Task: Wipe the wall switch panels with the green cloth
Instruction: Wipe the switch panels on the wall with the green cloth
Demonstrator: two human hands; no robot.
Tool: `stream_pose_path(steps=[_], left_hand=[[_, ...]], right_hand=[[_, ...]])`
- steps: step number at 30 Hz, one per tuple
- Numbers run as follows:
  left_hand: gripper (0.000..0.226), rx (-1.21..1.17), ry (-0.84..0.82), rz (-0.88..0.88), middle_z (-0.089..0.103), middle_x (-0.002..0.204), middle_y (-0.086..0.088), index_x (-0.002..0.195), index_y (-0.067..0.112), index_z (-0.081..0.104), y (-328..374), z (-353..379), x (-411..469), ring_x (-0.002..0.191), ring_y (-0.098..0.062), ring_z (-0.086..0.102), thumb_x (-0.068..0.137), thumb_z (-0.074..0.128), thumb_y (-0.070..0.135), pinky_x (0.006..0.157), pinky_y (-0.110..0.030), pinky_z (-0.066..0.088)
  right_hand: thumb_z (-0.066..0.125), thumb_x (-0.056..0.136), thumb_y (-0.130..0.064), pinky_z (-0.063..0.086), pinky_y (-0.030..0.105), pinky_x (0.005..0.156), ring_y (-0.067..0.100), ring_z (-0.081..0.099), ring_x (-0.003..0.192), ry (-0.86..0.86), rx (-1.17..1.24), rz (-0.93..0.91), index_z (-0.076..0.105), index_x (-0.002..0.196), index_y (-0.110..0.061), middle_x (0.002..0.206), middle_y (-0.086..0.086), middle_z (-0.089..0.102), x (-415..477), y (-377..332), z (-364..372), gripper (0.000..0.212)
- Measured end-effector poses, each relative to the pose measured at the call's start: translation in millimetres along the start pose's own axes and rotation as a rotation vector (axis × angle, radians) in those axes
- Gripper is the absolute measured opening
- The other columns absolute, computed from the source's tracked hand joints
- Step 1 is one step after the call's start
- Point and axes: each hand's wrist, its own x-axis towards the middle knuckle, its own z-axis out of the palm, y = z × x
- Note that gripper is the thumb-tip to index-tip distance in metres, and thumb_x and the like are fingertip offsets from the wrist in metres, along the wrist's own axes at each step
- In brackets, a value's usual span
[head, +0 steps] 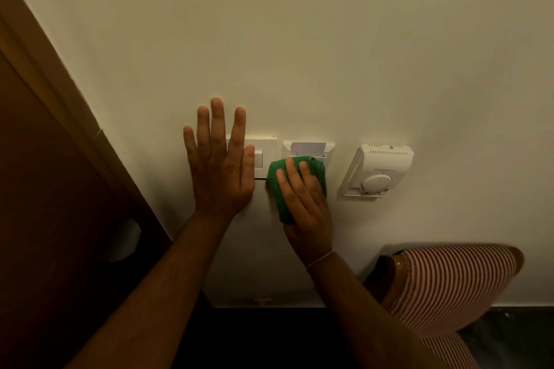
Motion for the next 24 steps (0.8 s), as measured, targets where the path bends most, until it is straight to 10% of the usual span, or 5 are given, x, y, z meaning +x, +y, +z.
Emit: stream_pose_path(steps=[8, 24], left_hand=[[0.067, -0.018, 0.009, 0.015, -0.016, 0.185, 0.001, 0.177, 0.028, 0.0, 4, 2, 1, 0.171, -0.023, -0.016, 0.118, 0.028, 0.042, 0.138, -0.054, -0.005], [0.068, -0.01, 0.032, 0.002, 0.011, 0.181, -0.019, 0.178, 0.026, 0.002, 4, 2, -1, 0.171, -0.021, -0.016, 0.118, 0.031, 0.04, 0.138, -0.054, -0.005]], right_hand=[[0.066, 0.098, 0.005, 0.019, 0.049, 0.135, 0.028, 0.018, 0.165, 0.154, 0.069, 0.26, 0.036, 0.158, -0.004, 0.169, 0.008, 0.033, -16, 16, -12, 0.068], [0.082, 0.091, 0.002, 0.017, 0.042, 0.136, 0.022, 0.02, 0.166, -0.014, 0.002, 0.059, 0.031, 0.162, -0.015, 0.171, 0.004, 0.03, -24, 3, 8, 0.089]])
